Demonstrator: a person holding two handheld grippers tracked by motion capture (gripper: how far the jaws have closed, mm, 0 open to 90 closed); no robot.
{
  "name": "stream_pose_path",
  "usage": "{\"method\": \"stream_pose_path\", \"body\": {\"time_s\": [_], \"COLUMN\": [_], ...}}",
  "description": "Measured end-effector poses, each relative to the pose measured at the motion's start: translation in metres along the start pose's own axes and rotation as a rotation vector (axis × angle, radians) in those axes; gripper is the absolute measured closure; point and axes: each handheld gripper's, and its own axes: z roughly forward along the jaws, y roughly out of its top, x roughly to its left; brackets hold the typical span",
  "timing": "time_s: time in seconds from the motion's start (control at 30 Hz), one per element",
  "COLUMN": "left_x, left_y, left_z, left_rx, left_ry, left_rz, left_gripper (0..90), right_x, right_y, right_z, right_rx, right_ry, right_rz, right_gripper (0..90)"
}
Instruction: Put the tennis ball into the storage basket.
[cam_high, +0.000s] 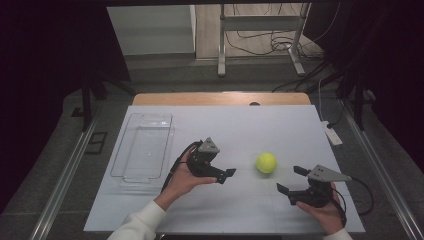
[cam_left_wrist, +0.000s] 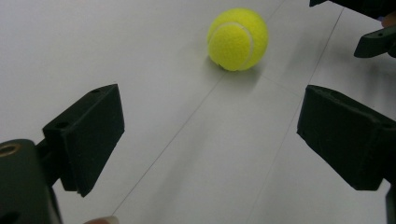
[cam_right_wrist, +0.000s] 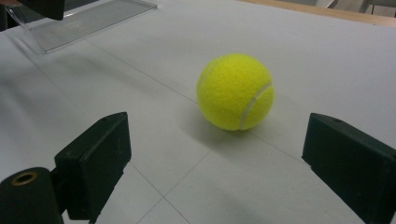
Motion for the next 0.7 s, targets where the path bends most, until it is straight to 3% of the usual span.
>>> {"method": "stream_pose_path", "body": {"time_s": [0.7], "left_x": [-0.001], "left_y": [0.012], "left_z": [0.015], "left_rx": [0.009], "left_ry": [-0.033], "left_rz": [0.005], "left_gripper": [8.7], "right_x": [-0.001], "right_y": [-0.001], "right_z": [0.000], "right_rx": [0.004], "right_ry": [0.005], "right_rz": [0.002], "right_gripper": [8.1]}}
